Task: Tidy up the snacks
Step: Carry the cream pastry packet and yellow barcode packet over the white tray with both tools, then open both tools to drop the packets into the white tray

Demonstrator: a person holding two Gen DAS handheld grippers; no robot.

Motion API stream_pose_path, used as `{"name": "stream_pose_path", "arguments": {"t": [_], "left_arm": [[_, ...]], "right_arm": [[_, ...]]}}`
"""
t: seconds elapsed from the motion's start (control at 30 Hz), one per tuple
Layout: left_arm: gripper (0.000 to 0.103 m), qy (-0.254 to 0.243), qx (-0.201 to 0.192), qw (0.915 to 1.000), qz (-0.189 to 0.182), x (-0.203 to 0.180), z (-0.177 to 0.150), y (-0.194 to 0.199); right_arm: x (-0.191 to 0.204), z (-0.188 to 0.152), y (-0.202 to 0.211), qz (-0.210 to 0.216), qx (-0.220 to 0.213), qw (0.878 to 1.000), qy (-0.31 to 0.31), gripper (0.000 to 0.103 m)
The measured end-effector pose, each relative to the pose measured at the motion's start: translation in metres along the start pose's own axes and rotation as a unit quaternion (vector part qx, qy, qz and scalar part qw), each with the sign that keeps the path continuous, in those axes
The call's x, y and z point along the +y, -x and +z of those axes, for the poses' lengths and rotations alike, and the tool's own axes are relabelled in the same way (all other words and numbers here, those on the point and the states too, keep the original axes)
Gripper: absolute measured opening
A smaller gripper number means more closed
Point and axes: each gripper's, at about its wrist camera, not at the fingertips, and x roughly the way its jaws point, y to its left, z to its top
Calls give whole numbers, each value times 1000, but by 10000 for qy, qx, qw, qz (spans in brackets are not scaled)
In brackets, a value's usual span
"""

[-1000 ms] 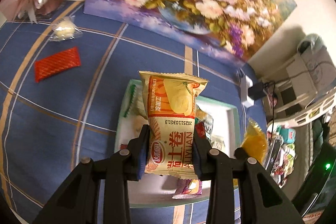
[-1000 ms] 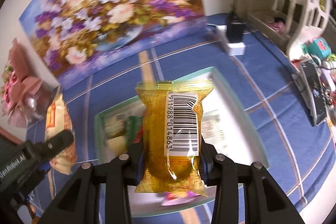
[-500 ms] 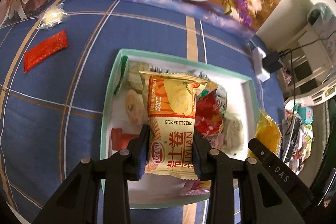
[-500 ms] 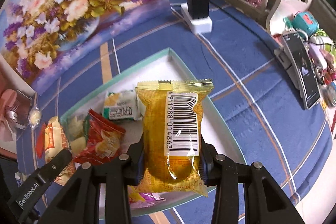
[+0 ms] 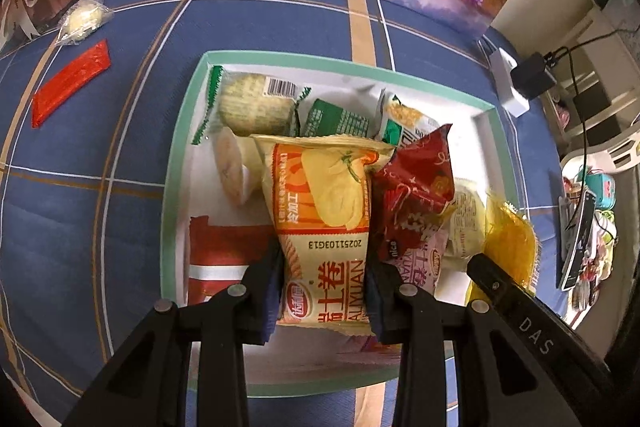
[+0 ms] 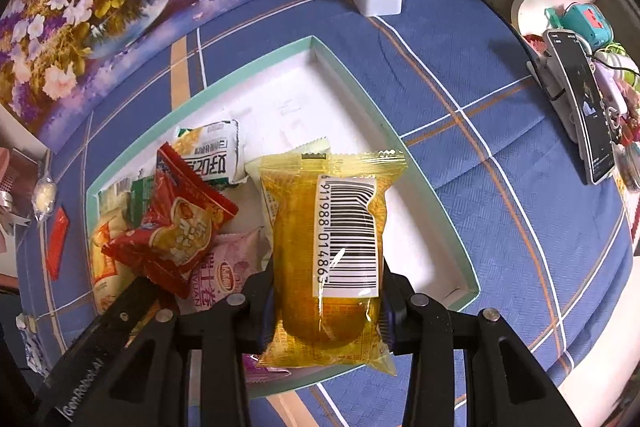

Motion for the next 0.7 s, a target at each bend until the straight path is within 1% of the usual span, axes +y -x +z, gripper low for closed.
{"name": "stream_pose_path", "arguments": {"t": [0.3,0.53,0.7], "left_arm": [[37,-186,-85,9997,145,-8,-1,-4],[38,-185,-58,9997,168,-8,0,-5],[41,-136,-51,9998,119,-6,1,0]], "right_arm": [[6,-3,-11,-38,154,9998,99,43],[8,-3,-14,-48,181,9998,118,43],[9,-3,-10,25,160,9998,118,46]]}}
